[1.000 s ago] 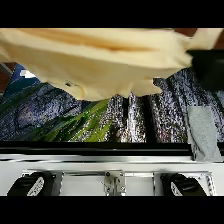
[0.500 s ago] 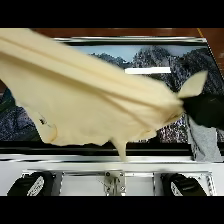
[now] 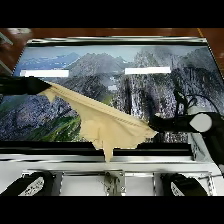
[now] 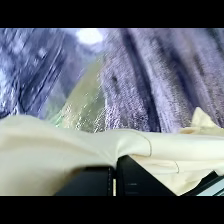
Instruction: Fold the shirts.
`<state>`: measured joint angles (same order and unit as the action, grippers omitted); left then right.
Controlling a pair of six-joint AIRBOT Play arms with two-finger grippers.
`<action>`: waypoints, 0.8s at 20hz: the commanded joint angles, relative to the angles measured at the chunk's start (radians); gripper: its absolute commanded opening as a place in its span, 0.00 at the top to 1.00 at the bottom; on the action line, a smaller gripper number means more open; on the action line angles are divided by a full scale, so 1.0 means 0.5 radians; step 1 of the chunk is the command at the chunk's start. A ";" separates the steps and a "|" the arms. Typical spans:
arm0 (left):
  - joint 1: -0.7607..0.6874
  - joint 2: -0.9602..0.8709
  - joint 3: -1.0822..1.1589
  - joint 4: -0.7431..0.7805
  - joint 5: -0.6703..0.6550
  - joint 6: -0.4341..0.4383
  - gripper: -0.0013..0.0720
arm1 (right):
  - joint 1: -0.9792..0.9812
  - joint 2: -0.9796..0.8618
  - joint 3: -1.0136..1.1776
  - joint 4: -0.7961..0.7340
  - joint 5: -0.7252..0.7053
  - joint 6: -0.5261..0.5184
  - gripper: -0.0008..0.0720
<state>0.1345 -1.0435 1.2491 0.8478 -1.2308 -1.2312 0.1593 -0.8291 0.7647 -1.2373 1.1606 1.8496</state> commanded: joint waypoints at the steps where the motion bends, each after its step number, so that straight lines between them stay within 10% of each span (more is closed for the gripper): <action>1: -0.092 -0.404 -0.150 -0.141 0.216 0.001 0.93 | -0.001 -0.316 -0.144 0.194 -0.846 0.009 0.90; 5: -0.314 -0.834 -0.150 -0.314 0.424 -0.002 0.89 | -0.001 -0.665 -0.144 0.466 -1.240 0.010 0.90; 6: -0.363 -0.917 -0.149 -0.321 0.451 -0.010 0.69 | -0.001 -0.736 -0.144 0.542 -1.272 0.008 0.68; 7: -0.397 -0.987 -0.144 -0.320 0.450 -0.042 0.30 | -0.001 -0.780 -0.144 0.597 -1.283 0.001 0.17; 8: -0.400 -1.026 -0.143 -0.320 0.431 -0.085 0.06 | -0.013 -0.784 -0.143 0.626 -1.279 -0.087 0.04; 13: 0.069 -0.975 -0.079 0.091 -0.273 -0.179 0.11 | -0.461 -0.449 0.044 -0.013 -0.330 -0.519 0.04; 16: 0.396 -0.780 -0.243 0.146 -0.509 -0.192 0.33 | -0.893 -0.260 0.002 -0.438 0.172 -0.488 0.04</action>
<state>0.2005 -1.4918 1.1770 0.8555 -1.3254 -1.3064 -0.1204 -1.0359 0.7643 -1.2495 0.9760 1.6413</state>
